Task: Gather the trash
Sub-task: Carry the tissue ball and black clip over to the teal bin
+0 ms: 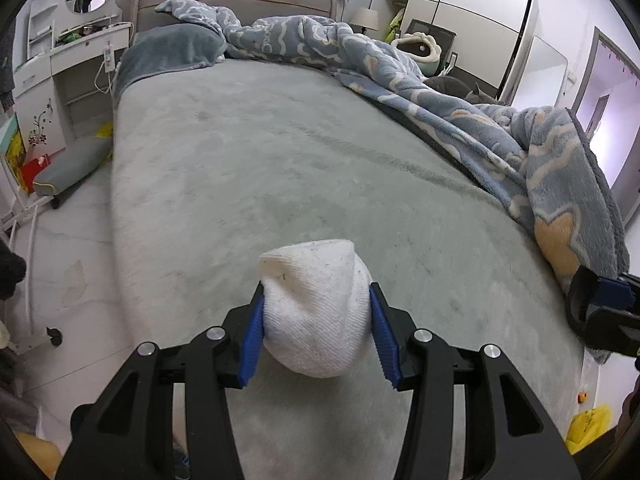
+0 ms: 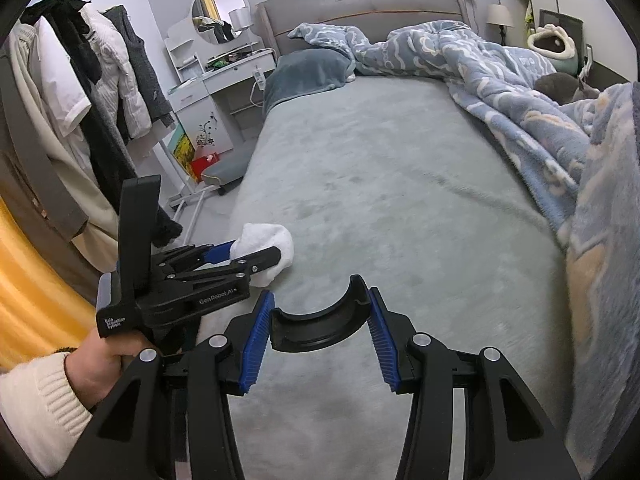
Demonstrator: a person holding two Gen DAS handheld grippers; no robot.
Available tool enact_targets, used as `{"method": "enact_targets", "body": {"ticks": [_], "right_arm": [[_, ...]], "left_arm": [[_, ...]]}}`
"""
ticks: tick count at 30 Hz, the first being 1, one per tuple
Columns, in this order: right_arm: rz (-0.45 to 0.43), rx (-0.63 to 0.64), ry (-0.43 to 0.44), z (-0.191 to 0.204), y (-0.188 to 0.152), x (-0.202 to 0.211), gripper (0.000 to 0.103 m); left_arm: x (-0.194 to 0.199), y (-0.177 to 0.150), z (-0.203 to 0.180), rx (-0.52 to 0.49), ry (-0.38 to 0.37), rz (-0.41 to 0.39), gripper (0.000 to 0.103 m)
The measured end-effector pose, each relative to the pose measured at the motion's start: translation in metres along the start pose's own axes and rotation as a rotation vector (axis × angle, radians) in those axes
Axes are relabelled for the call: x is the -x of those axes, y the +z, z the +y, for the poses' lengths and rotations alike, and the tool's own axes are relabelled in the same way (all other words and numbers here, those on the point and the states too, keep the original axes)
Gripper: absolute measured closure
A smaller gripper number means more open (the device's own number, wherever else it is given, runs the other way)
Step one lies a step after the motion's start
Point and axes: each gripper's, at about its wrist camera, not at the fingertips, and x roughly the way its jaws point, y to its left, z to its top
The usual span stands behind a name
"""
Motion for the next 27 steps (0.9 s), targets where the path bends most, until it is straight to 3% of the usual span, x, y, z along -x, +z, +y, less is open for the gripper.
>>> {"method": "enact_targets", "body": {"ticks": [16, 27], "right_arm": [[0.023, 0.016, 0.061, 0.076, -0.020, -0.017, 0.055], [0.065, 0.063, 0.122, 0.130, -0.016, -0.050, 0.055]], "left_arm": [[0.064, -0.043, 0.069, 0.095, 0.093, -0.018, 0.052], [0.079, -0.072, 0.122, 0.140, 0.170, 0.023, 0.052]]}}
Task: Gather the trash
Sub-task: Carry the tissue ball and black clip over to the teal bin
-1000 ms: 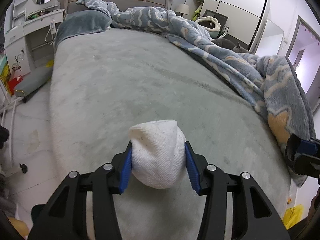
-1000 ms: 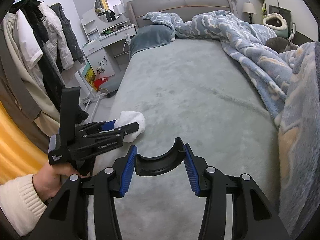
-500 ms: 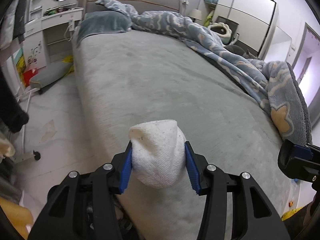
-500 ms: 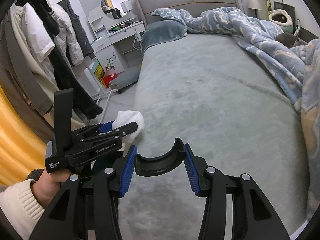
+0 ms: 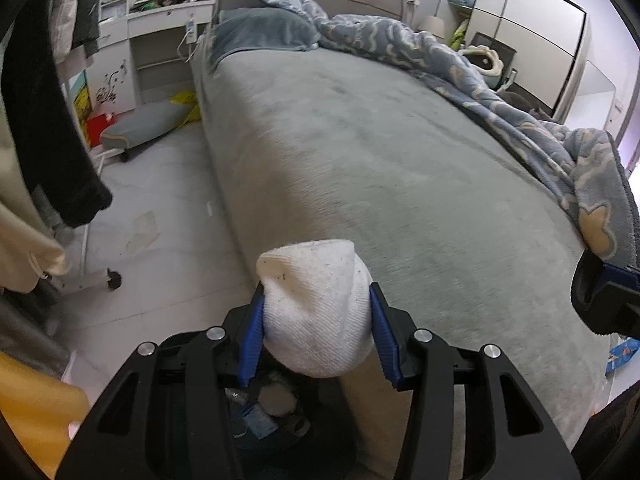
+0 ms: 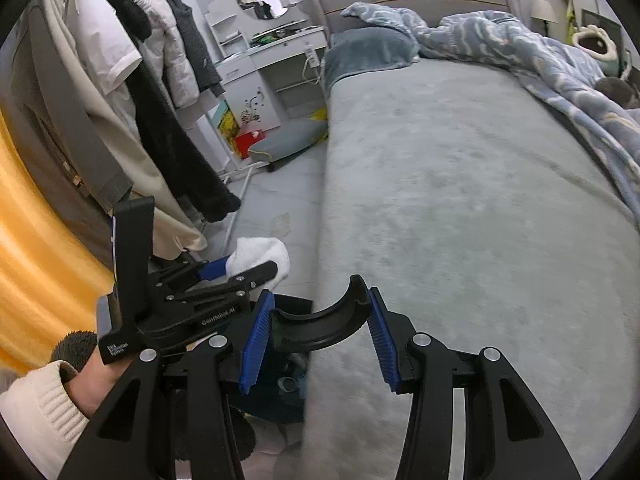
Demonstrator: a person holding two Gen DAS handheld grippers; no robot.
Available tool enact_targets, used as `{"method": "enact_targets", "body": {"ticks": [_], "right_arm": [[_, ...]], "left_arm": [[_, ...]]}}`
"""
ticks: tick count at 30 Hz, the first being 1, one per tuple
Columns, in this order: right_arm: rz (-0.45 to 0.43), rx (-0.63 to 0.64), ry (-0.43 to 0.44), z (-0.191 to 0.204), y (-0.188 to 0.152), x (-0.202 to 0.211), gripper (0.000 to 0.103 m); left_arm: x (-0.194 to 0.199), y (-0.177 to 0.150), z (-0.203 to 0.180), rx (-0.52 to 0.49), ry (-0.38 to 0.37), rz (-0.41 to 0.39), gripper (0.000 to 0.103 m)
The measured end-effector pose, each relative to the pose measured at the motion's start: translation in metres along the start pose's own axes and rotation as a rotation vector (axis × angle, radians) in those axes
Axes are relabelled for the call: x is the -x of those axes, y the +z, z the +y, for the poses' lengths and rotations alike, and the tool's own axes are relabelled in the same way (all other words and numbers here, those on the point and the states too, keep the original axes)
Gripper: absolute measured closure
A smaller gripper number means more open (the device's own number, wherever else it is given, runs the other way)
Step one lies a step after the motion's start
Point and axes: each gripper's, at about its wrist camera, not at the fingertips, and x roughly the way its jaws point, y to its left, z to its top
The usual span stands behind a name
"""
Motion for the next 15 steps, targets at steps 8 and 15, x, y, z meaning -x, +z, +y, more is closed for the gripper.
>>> {"method": "enact_targets", "body": {"ticks": [8, 15], "right_arm": [[0.035, 0.050, 0.028, 0.032, 0.006, -0.028, 0.055], [0.053, 0.075, 0.051, 0.053, 0.007, -0.045, 0.055]], "left_arm": [[-0.014, -0.015, 0.037, 0.061, 0.022, 0.079, 0.052], [-0.024, -0.032, 0.064, 0.119, 0.023, 0.154, 0.052]]}}
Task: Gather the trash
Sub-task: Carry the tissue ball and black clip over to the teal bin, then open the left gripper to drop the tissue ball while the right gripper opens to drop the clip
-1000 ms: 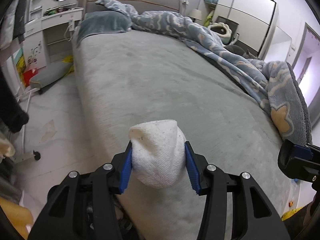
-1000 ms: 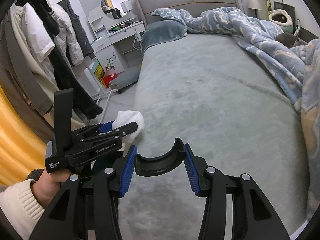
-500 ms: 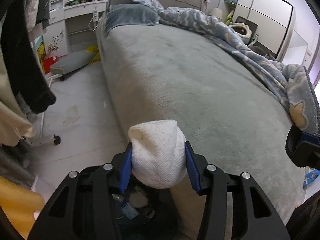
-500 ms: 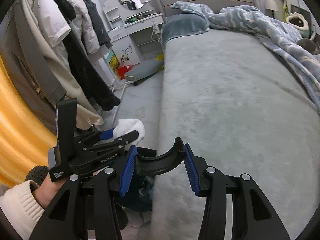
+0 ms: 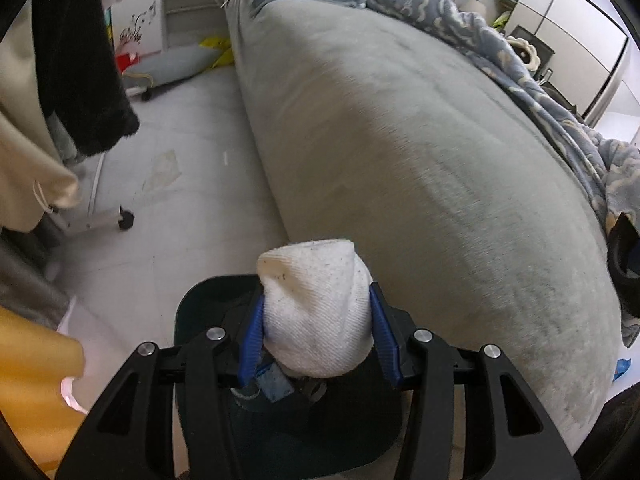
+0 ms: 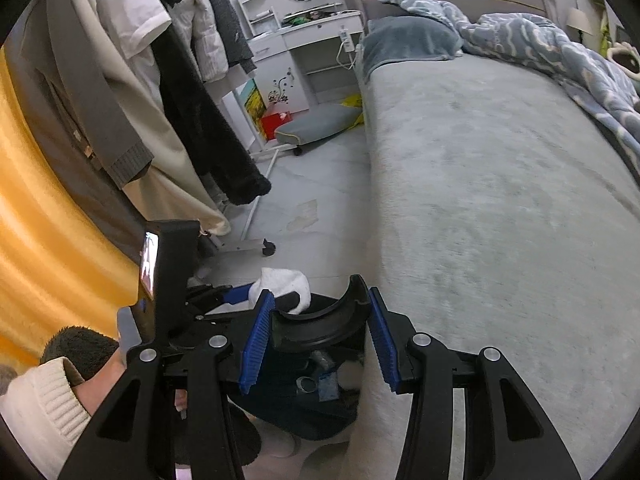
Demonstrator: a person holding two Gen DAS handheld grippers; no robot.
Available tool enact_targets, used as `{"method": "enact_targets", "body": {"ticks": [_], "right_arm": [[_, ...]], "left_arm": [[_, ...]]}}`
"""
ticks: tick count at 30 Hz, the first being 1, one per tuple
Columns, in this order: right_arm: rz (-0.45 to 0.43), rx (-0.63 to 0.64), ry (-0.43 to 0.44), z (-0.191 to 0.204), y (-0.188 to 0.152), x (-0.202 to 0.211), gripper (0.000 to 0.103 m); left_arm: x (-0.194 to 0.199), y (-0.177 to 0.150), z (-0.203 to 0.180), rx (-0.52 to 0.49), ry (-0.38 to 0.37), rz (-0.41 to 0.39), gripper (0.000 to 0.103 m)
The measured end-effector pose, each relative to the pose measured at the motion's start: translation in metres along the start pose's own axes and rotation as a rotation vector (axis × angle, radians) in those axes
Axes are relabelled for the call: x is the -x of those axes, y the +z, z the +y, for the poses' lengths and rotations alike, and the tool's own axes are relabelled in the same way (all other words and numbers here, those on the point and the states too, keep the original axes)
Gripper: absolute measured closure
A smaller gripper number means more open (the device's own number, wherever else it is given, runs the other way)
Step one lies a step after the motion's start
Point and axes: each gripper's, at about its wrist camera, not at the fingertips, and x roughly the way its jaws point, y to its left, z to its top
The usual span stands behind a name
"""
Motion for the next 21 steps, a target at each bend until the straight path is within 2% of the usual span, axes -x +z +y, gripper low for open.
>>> {"method": "enact_targets", "body": {"ticks": [4, 10, 15, 17, 21], "right_arm": [[0.018, 0.014, 0.012, 0.009, 0.001, -0.012, 0.055], [0.044, 0.028, 0.032, 0.022, 0.003, -0.030, 0.055], [0.071, 0.039, 0.036, 0.031, 0.003, -0.049, 0.055], [0.083, 0.040, 0.032, 0.030, 0.003, -0.056, 0.055], [0.111, 0.030, 0.029, 0.027, 0.001, -0.070, 0.055]], "left_arm": [[-0.004, -0.004, 0.013, 0.012, 0.018, 0.040, 0.052], [-0.020, -0.019, 0.031, 0.004, 0.055, 0.152, 0.051], [-0.021, -0.028, 0.039, -0.009, 0.043, 0.180, 0.040], [-0.020, -0.029, 0.044, -0.006, 0.042, 0.181, 0.031], [-0.014, -0.030, 0.055, 0.004, 0.051, 0.174, 0.026]]}}
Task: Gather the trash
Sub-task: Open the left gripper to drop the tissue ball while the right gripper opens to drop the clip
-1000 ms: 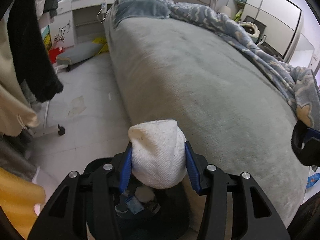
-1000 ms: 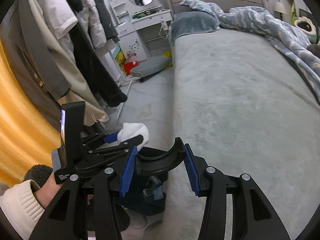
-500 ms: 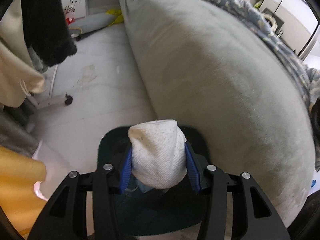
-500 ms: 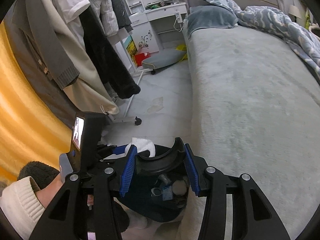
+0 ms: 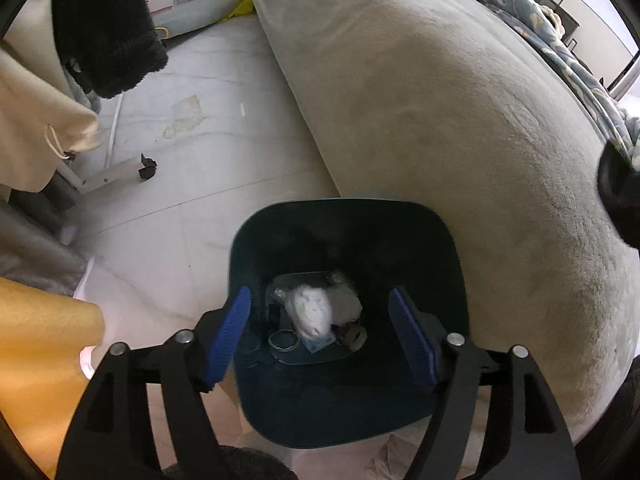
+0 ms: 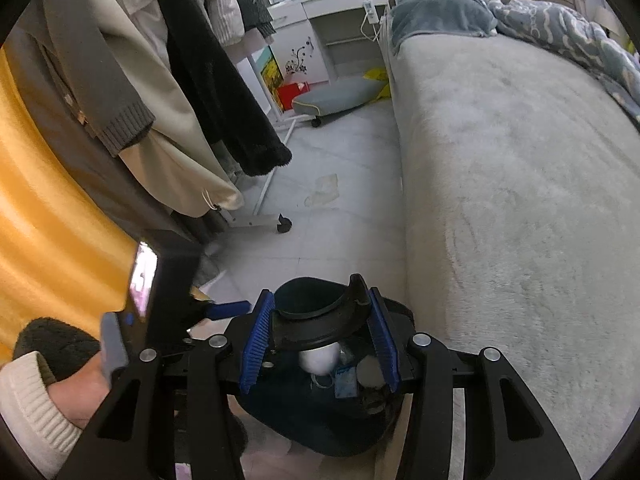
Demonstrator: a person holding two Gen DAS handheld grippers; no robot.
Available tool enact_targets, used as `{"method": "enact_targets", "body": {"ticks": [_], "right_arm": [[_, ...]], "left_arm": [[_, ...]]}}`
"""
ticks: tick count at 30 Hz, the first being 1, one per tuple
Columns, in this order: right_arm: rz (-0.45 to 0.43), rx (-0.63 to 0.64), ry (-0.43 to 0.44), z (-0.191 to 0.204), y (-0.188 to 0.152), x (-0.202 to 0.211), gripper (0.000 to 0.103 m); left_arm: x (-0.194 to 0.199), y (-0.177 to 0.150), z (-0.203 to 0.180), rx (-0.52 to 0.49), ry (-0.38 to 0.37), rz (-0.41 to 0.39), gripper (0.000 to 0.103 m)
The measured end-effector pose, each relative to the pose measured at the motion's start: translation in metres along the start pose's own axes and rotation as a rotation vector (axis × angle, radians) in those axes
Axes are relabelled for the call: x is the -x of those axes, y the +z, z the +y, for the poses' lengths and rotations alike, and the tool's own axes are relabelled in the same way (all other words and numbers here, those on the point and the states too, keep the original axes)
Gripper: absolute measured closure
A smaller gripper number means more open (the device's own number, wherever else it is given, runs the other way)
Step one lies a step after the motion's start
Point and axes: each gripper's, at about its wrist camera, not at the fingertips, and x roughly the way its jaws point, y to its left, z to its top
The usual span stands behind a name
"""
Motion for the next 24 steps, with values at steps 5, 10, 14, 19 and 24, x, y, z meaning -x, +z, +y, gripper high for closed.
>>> {"method": "enact_targets", "body": {"ticks": [5, 10, 14, 19, 24], "right_arm": [[0.052, -0.003, -0.008, -0.001, -0.005, -0.021, 0.055], [0.110, -0.002, -0.021, 0.000, -0.010, -0.045, 0.055], [0.153, -0.017, -0.029, -0.005, -0.016, -0.061, 0.055], [0.198, -0.011, -0.039, -0.008, -0.023, -0.077, 0.055], [0.239, 0.001, -0.033, -0.009, -0.031, -0.090, 0.055]], "left_arm": [[0.013, 0.001, 0.014, 0.022, 0.001, -0.037, 0.022], [0.039, -0.003, 0.023, 0.012, 0.013, -0.139, 0.020], [0.058, -0.005, 0.028, 0.004, 0.029, -0.213, 0.018], [0.088, -0.007, 0.020, -0.038, 0.049, -0.306, 0.013], [0.109, -0.013, 0.016, -0.045, 0.051, -0.337, 0.011]]}}
